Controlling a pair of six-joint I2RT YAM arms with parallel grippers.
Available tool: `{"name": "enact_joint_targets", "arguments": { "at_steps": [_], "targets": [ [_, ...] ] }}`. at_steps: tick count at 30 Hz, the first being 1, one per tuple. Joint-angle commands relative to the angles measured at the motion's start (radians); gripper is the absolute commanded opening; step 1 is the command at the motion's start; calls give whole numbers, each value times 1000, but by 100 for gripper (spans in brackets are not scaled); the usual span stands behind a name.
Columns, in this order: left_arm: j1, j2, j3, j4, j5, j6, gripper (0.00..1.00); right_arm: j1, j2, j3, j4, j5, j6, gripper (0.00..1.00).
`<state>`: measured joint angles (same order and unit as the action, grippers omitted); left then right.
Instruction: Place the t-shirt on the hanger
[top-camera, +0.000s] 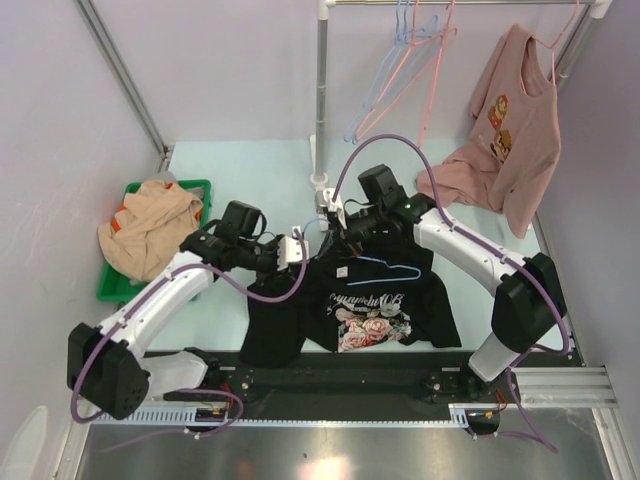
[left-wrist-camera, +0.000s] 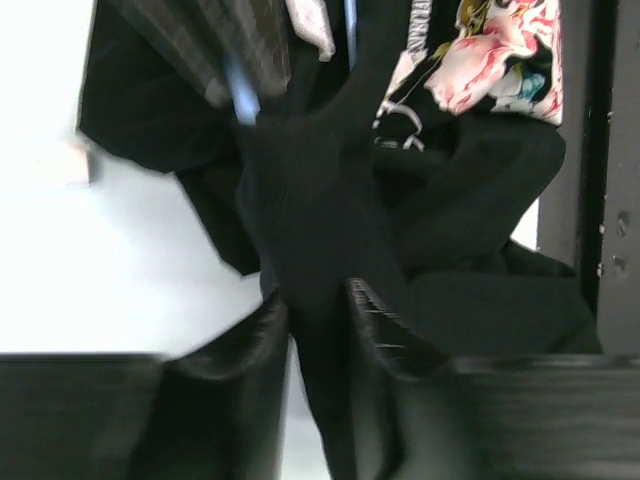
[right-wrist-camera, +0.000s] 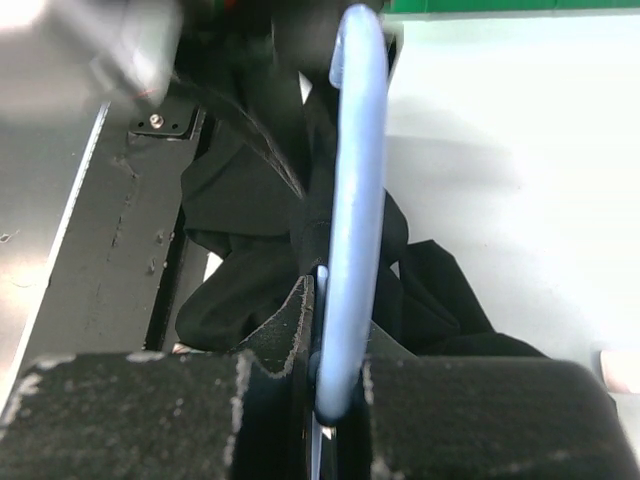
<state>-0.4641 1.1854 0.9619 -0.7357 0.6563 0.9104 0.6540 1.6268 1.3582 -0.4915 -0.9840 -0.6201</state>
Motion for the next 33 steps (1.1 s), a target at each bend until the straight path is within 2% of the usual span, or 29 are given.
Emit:
{"name": "enact_joint_targets", "arguments": {
  "at_steps": [1, 6, 9, 11, 12, 13, 14, 15, 19, 22, 27, 33],
  "targets": [
    [-59, 43, 18, 126, 81, -80, 26, 16, -27, 41, 80, -22, 14, 0],
    [-123, 54, 35, 226, 91, -202, 15, 21, -33, 41, 102, -16, 51, 0],
    [-130, 37, 20, 214, 82, -208, 3, 6, -47, 39, 79, -2, 81, 1],
    [-131, 10, -2, 203, 51, -191, 0, -19, -61, 39, 47, 21, 111, 19],
    [-130, -6, -30, 200, 42, -183, 0, -55, -79, 39, 27, 22, 131, 43],
    [-131, -21, -47, 199, 33, -167, 0, -74, -85, 39, 9, 27, 144, 57],
    [-131, -53, -63, 202, 20, -162, 0, -92, -96, 39, -30, 30, 157, 65],
    [-131, -67, -92, 211, 13, -157, 0, -137, -110, 39, -51, 30, 180, 81],
    [-142, -99, -120, 222, -20, -142, 0, -239, -117, 38, -149, 47, 264, 83],
    [-166, -99, -117, 223, -44, -133, 0, -267, -82, 39, -188, 146, 309, 82],
    [-219, -95, -112, 219, -92, -108, 0, -194, -9, 39, -245, 371, 326, 78],
    [-229, -99, -107, 205, -110, -107, 0, -93, 85, 39, -271, 525, 341, 73]
  ]
}}
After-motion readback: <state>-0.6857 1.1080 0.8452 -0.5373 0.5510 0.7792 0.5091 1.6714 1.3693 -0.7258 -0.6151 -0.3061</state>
